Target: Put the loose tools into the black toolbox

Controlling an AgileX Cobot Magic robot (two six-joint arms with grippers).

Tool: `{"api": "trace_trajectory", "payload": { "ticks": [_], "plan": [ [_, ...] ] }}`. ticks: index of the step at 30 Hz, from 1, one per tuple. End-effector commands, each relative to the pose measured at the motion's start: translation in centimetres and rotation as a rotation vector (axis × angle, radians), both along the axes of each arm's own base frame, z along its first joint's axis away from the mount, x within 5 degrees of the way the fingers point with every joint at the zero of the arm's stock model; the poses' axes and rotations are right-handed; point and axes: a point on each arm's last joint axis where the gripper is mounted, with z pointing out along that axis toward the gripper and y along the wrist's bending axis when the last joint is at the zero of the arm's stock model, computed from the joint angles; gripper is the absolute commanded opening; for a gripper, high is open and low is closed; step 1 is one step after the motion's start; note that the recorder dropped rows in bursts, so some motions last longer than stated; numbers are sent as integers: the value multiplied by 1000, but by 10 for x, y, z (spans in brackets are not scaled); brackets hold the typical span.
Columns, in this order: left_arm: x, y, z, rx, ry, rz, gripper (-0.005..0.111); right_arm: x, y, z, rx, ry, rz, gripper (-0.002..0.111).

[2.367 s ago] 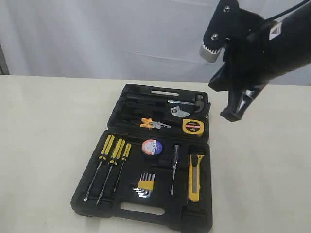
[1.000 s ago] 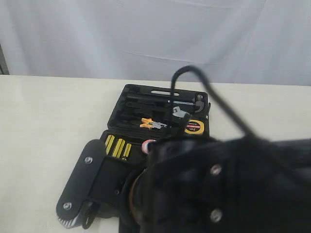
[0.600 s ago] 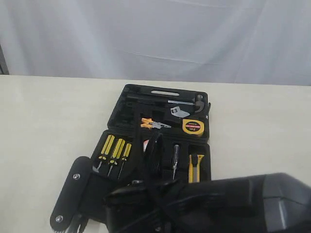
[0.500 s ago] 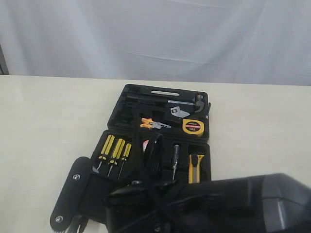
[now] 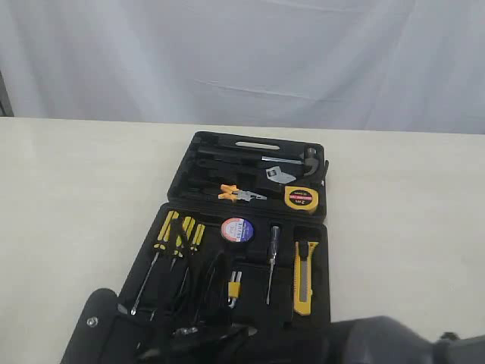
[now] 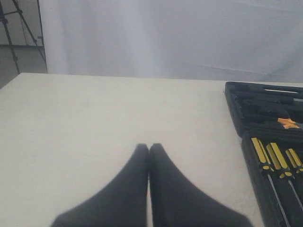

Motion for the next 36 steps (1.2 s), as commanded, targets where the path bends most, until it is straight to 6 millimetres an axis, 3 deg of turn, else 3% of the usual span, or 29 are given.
{"api": "trace_trajectory", "payload": {
  "ticks": [1,10,26,30,34,36],
  "plan": [
    [0,0,-1,-3,0,-2,0,4,3,-22,-49,8,-1,60],
    [0,0,-1,-3,0,-2,0,20,-7,-52,-118,-10,-108,60],
    [0,0,-1,-3,0,-2,0,44,-21,-72,-161,-48,-93,57],
    [0,0,-1,-1,0,-2,0,46,-22,-73,-159,-50,-83,35],
    [0,0,-1,-1,0,-2,0,46,-22,-73,-176,-46,-53,-1],
    [0,0,-1,-1,0,-2,0,46,-22,-73,-179,-45,-46,-1]
  ]
}}
